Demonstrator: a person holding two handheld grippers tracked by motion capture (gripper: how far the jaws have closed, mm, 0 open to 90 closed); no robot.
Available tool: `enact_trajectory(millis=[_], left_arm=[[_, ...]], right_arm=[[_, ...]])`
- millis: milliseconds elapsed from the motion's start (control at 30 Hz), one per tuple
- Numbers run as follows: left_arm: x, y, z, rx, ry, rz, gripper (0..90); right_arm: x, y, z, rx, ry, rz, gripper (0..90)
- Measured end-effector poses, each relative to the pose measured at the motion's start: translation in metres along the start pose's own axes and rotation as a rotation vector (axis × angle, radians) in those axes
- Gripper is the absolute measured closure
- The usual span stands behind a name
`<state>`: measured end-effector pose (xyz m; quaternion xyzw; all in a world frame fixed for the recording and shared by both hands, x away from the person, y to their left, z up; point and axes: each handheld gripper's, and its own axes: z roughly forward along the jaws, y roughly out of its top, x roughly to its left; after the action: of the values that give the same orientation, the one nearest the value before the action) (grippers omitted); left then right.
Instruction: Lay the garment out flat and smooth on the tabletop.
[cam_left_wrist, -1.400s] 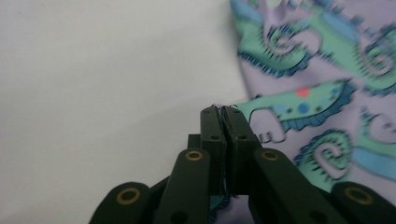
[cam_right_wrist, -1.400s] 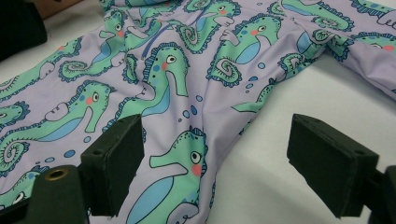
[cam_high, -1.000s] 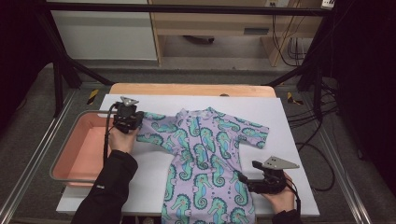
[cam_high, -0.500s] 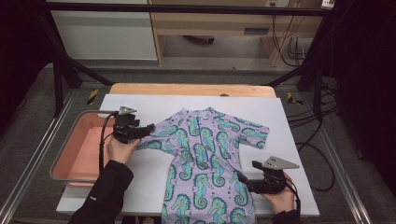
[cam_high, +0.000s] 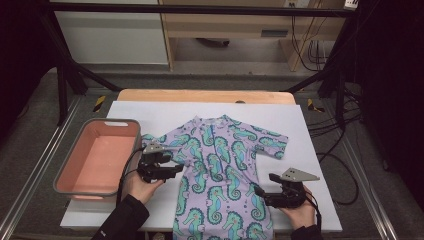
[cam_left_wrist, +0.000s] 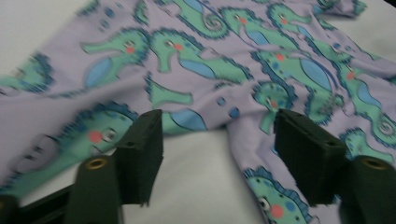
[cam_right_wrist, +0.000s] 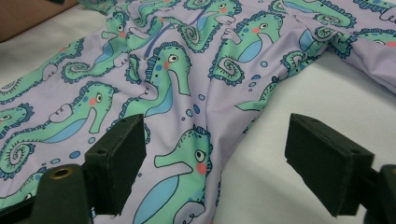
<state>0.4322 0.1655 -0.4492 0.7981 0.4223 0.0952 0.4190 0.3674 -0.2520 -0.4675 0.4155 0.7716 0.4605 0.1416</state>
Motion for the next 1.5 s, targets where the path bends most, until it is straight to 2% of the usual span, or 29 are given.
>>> enact_trajectory(millis=[133,200,233,300,400,433,533,633,700,867,967,1033,1133,1200,1233,1300,1333,1367,1433,1500], left_arm=[[-0.003,-0.014,0.01,0.033,-0.038,0.007,51.8],[-0.005,-0.016,0.013,0.033,-0.062,0.007,56.6],[-0.007,-0.017,0.014,0.034,-0.048,0.019,58.5],[-0.009,-0.02,0.018,0.05,-0.061,0.019,62.5],[-0.012,-0.023,0.023,0.073,-0.039,0.036,67.7],[-0.012,-0.024,0.023,0.065,-0.033,0.039,68.8],[-0.014,-0.024,0.024,0.07,-0.038,0.038,74.7],[-0.015,-0.025,0.023,0.09,-0.048,0.033,85.4],[-0.016,-0.025,0.018,0.105,-0.039,0.034,86.4],[-0.014,-0.032,-0.006,0.097,-0.003,0.036,86.8],[-0.013,-0.04,-0.01,0.096,-0.028,0.033,86.0],[-0.012,-0.042,-0.009,0.089,-0.023,0.032,79.7],[-0.011,-0.042,-0.006,0.066,-0.053,0.01,66.3],[-0.013,-0.044,-0.004,0.07,-0.067,0.012,63.3],[-0.014,-0.045,-0.003,0.076,-0.063,0.015,64.4],[-0.017,-0.046,-0.002,0.079,-0.043,0.026,73.4],[-0.017,-0.046,-0.002,0.089,-0.051,0.022,80.5],[-0.017,-0.046,-0.002,0.091,-0.046,0.023,83.4],[-0.018,-0.046,-0.003,0.095,-0.047,0.026,85.9],[-0.018,-0.045,-0.005,0.089,-0.042,0.031,86.0]], right_arm=[[-0.002,-0.002,0.001,0.016,-0.013,0.005,29.7],[-0.003,-0.003,0.001,0.033,-0.021,0.006,33.1],[-0.003,-0.004,0.002,0.036,-0.023,0.012,34.8],[-0.003,-0.005,0.003,0.053,-0.032,0.013,36.6],[-0.004,-0.006,0.005,0.07,-0.038,0.018,39.1],[-0.004,-0.007,0.005,0.073,-0.037,0.015,39.7],[-0.003,-0.007,0.006,0.078,-0.037,0.013,40.9],[-0.003,-0.007,0.006,0.091,-0.042,0.013,42.5],[-0.003,-0.008,0.007,0.094,-0.041,0.014,44.4],[0.0,-0.006,0.006,0.088,-0.03,0.009,47.4],[0.002,-0.005,0.006,0.086,-0.028,0.005,46.7],[0.004,-0.004,0.007,0.087,-0.028,0.012,46.6],[0.005,-0.004,0.01,0.102,-0.023,0.008,46.9],[0.005,-0.005,0.012,0.117,-0.022,0.012,49.2],[0.006,-0.006,0.014,0.123,-0.016,0.009,51.2],[0.009,-0.006,0.016,0.144,-0.008,0.01,55.5],[0.01,-0.006,0.017,0.15,-0.002,0.004,59.9],[0.013,-0.007,0.019,0.17,0.003,0.0,64.6],[0.017,-0.006,0.019,0.187,-0.007,-0.027,81.6],[0.017,-0.006,0.016,0.2,-0.007,-0.029,88.4]])
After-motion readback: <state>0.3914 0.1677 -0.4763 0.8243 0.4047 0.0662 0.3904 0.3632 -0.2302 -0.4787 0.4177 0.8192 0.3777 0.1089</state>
